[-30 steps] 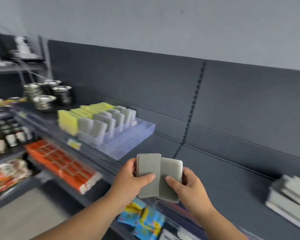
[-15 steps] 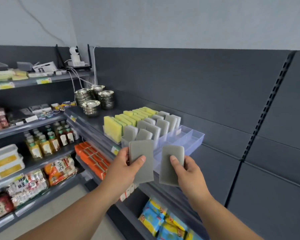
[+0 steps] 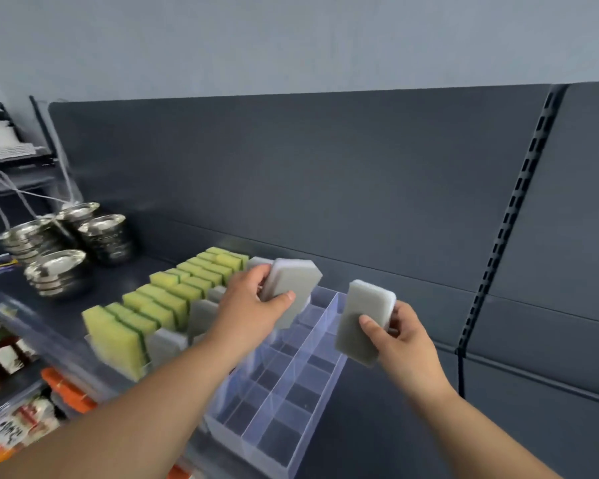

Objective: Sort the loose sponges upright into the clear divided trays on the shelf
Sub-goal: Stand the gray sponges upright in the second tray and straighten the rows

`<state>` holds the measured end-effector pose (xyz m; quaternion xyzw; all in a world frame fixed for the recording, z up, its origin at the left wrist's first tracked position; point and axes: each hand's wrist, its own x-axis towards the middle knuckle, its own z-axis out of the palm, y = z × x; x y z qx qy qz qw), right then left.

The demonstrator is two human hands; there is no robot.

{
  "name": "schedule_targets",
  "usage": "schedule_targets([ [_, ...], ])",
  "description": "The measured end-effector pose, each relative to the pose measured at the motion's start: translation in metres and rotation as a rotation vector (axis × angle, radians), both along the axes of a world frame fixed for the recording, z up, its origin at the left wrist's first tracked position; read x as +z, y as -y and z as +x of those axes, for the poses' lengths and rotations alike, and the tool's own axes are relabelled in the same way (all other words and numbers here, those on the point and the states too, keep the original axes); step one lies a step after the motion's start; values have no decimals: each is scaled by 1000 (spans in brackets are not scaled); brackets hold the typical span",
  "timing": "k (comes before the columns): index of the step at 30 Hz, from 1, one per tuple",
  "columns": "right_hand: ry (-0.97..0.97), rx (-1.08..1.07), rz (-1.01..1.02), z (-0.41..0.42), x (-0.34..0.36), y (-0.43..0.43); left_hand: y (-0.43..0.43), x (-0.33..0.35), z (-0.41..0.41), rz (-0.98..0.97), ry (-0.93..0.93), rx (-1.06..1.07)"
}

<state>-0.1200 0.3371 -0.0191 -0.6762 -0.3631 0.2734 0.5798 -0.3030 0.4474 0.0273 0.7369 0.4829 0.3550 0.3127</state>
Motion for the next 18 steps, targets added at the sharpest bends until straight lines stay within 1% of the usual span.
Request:
schedule_targets([
  [4, 23, -76, -21, 15, -2, -23, -48, -1, 27, -12, -35, -106],
  [10, 94, -225, -46, 26, -1, -70, -114, -6, 65, 66, -249, -318],
  [15, 149, -275, -113, 27, -5, -101, -148, -15, 79, 147, -455, -504],
  [18, 158, -303, -166, 24, -13, -110, -159, -25, 82, 184, -542, -609],
])
